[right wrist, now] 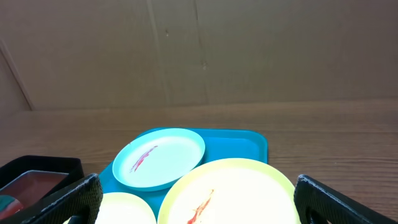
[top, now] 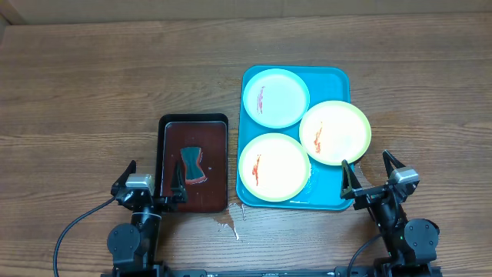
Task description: Clean dirty plates on tray and stack at the side
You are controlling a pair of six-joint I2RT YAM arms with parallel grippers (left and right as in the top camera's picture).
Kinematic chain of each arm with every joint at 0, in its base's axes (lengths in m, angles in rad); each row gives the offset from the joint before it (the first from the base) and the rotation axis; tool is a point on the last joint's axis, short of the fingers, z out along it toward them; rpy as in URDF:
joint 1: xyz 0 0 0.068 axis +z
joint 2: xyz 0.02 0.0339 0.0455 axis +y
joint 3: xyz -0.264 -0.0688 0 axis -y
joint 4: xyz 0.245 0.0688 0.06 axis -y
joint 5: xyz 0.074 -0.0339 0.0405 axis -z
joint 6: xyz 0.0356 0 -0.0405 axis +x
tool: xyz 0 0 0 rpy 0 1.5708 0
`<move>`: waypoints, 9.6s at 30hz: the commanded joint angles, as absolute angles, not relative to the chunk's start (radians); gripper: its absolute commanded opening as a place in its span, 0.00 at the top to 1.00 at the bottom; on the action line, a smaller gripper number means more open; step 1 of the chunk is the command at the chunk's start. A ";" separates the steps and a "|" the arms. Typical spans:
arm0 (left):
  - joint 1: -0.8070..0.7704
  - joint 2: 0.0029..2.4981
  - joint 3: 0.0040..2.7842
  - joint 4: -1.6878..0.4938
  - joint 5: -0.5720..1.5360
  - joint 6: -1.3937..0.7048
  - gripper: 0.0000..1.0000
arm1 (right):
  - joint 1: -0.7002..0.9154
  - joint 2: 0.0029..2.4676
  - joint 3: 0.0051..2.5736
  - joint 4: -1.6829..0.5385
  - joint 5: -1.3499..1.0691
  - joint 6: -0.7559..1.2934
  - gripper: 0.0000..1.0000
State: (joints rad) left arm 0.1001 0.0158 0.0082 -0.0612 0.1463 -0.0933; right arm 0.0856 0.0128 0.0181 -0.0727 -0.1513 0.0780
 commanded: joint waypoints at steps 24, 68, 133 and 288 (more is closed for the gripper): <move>0.106 0.011 0.005 -0.064 0.147 -0.074 0.00 | 0.086 0.007 0.008 -0.069 -0.150 0.078 0.00; 0.106 0.011 0.005 -0.064 0.147 -0.074 0.00 | 0.086 0.007 0.008 -0.069 -0.150 0.078 0.00; 0.106 0.011 0.005 -0.064 0.147 -0.074 0.00 | 0.086 0.007 0.008 -0.069 -0.147 0.078 0.00; 0.100 1.176 1.240 -1.170 0.382 -0.154 0.00 | 0.103 1.129 1.264 -1.033 -0.455 0.160 0.00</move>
